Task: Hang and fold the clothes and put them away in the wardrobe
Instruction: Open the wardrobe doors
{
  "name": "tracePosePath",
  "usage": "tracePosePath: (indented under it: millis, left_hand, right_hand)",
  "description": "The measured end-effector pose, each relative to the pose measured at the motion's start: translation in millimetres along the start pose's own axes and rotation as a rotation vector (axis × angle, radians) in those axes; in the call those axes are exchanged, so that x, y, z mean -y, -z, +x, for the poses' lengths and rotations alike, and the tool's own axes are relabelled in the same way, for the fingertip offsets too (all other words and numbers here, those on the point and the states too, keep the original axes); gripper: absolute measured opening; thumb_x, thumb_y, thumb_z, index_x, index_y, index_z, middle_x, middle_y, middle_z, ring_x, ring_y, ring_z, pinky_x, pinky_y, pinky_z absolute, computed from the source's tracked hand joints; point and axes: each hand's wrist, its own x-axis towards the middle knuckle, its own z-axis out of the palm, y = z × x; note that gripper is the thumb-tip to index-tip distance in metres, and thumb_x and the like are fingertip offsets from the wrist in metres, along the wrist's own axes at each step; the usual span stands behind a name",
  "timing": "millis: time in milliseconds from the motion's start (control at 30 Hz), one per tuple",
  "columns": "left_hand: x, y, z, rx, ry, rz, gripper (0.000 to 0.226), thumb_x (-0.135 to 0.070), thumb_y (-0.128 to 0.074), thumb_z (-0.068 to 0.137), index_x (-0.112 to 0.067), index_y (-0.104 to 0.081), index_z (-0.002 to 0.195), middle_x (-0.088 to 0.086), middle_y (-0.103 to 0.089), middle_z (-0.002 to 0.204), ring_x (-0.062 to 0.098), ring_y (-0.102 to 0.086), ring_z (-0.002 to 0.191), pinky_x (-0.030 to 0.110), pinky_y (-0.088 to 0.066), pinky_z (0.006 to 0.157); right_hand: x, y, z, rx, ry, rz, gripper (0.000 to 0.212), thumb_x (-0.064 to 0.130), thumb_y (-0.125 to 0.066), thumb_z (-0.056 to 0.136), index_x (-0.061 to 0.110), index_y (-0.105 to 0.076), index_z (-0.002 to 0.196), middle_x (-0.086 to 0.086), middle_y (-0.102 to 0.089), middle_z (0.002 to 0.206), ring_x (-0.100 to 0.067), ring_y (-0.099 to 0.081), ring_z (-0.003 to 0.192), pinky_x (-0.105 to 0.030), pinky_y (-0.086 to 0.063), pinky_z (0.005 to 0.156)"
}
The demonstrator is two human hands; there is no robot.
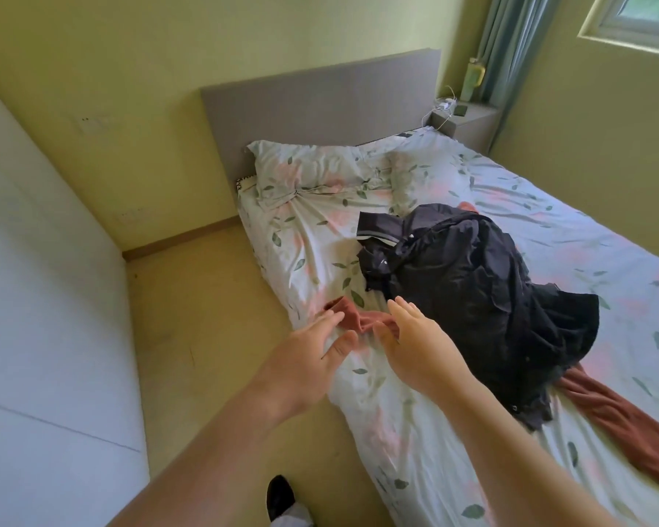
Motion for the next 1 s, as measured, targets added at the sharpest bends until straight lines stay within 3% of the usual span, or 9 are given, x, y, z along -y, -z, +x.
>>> tracePosePath:
  millis: [167,233,333,467,633,767,867,1000]
  left_hand:
    - [62.8,75.8,44.9,-0.023,0.015,0.005,0.076,-0.076,-0.028,0.094,-0.033,-0.033,0.156,-0.014,-0.033,0.162,0.001,-0.029,0.148,0.022,-0.025,0.119]
    - [92.9,113.4,54.7,-0.078,0.05,0.02,0.079,-0.077,-0.027,0.093,-0.031,-0.034,0.156,-0.012,-0.034,0.161,0.001,-0.029,0.147,0.019,-0.023,0.117]
    - [137.1,167.1,65.6,-0.193,0.135,0.024,0.081,-0.077,-0.026,0.092,-0.027,-0.038,0.155,-0.008,-0.039,0.16,0.006,-0.034,0.146,0.028,-0.03,0.119]
    - [182.9,222.4,68.5,-0.347,0.296,0.036,0.07,-0.071,-0.028,0.095,-0.029,-0.046,0.149,-0.005,-0.052,0.149,0.011,-0.049,0.135,0.02,-0.037,0.1]
    - [238.5,285.9,61.6,-0.541,0.609,0.155,0.06,-0.065,-0.031,0.101,-0.03,-0.045,0.148,-0.005,-0.053,0.148,0.018,-0.054,0.13,0.038,-0.046,0.106]
    - [264.8,329.0,49.0,-0.798,0.88,0.215,0.058,-0.063,-0.028,0.102,-0.031,-0.045,0.148,-0.01,-0.05,0.15,0.013,-0.05,0.134,0.033,-0.042,0.108]
    - [262.4,353.6,26.4,-1.003,1.113,0.237,0.055,-0.061,-0.028,0.103,-0.033,-0.045,0.147,-0.014,-0.049,0.15,0.009,-0.05,0.132,0.027,-0.038,0.105]
    - [243.2,374.5,-3.8,-1.216,1.332,0.302,0.054,-0.054,-0.03,0.104,-0.026,-0.048,0.146,-0.008,-0.052,0.148,0.012,-0.049,0.134,0.03,-0.038,0.109]
  right_hand:
    - [81.1,-9.7,79.6,0.011,0.028,0.009,0.045,0.048,-0.038,0.106,0.021,-0.045,0.142,0.005,-0.042,0.155,-0.017,-0.045,0.138,-0.034,-0.048,0.1]
    - [124.0,-18.5,114.2,0.029,0.112,0.002,0.053,0.05,-0.036,0.106,0.022,-0.038,0.151,0.007,-0.034,0.161,-0.017,-0.037,0.146,-0.035,-0.043,0.108]
    - [190.9,-34.1,162.8,0.054,0.239,0.004,0.061,0.053,-0.032,0.105,0.023,-0.026,0.159,0.01,-0.024,0.165,-0.015,-0.028,0.15,-0.035,-0.035,0.114]
    - [273.5,-54.5,214.8,0.14,0.432,0.006,0.061,0.05,-0.033,0.107,0.021,-0.026,0.16,0.008,-0.02,0.167,-0.014,-0.026,0.151,-0.034,-0.031,0.117]
    - [390.4,-95.1,285.5,0.277,0.782,0.015,0.06,0.05,-0.031,0.107,0.021,-0.026,0.159,0.006,-0.02,0.167,-0.011,-0.018,0.153,-0.032,-0.03,0.117]
    - [483.5,-123.2,321.3,0.381,1.138,-0.016,0.06,0.052,-0.026,0.107,0.025,-0.022,0.16,0.011,-0.017,0.167,-0.008,-0.016,0.154,-0.031,-0.029,0.118]
    - [530.0,-125.3,336.0,0.476,1.383,-0.095,0.061,0.052,-0.021,0.106,0.028,-0.012,0.161,0.015,-0.008,0.168,-0.005,-0.008,0.154,-0.025,-0.018,0.119]
    - [585.1,-117.4,342.1,0.474,1.709,-0.141,0.061,0.048,-0.018,0.108,0.024,-0.005,0.162,0.011,-0.003,0.169,-0.008,-0.001,0.155,-0.025,-0.01,0.122]
